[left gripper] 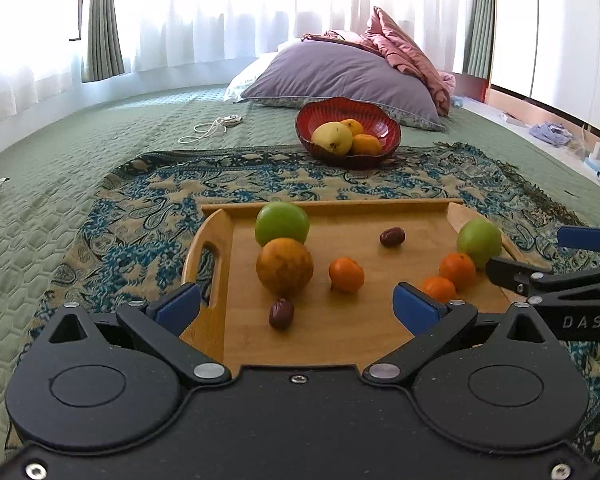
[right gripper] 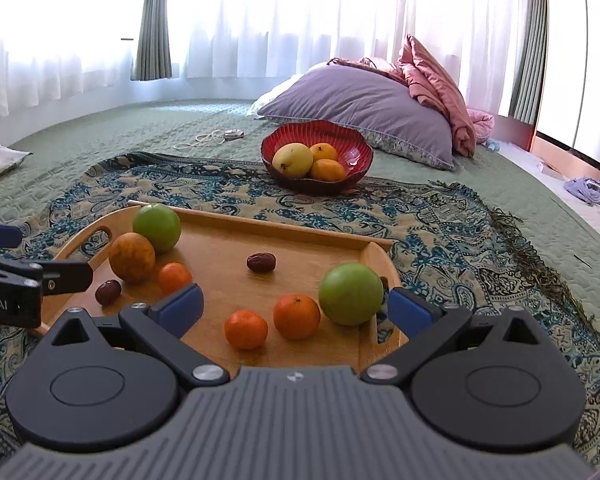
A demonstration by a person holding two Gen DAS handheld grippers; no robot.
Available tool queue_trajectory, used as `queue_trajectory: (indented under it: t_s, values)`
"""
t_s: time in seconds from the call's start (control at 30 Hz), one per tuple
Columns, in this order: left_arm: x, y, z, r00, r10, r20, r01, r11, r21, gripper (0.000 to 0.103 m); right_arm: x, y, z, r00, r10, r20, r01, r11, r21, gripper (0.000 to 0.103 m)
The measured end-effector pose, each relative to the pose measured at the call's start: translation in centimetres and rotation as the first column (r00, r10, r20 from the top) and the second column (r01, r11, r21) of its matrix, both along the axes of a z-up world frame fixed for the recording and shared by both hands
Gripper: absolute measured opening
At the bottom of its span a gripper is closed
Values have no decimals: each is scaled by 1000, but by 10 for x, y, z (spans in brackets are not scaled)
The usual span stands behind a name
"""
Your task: Organize fruits
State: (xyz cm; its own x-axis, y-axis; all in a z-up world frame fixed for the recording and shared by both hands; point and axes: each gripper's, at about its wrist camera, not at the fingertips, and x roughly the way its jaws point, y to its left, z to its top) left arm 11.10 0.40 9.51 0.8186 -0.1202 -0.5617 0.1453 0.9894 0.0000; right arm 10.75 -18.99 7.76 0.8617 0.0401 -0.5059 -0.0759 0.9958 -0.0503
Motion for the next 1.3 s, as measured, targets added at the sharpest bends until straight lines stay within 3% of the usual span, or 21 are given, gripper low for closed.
queue_trajectory:
  t_s: [0.63,0.9,1.3]
  values:
    - [-42,2,-42,999,41,-28,-41,999,-16,103,-48,-9,-26,999,-45,17,44,999,15,103]
    - [-49,3,-60,997,53,-51,-54,999,-5,103,-60,-13,-40,997,-72,7,71,996,49,103]
    - [-48,3,-89,993,74,-95,-73,997,23,103,-66,-5,-72,997,-66,-31,66,998,17,103]
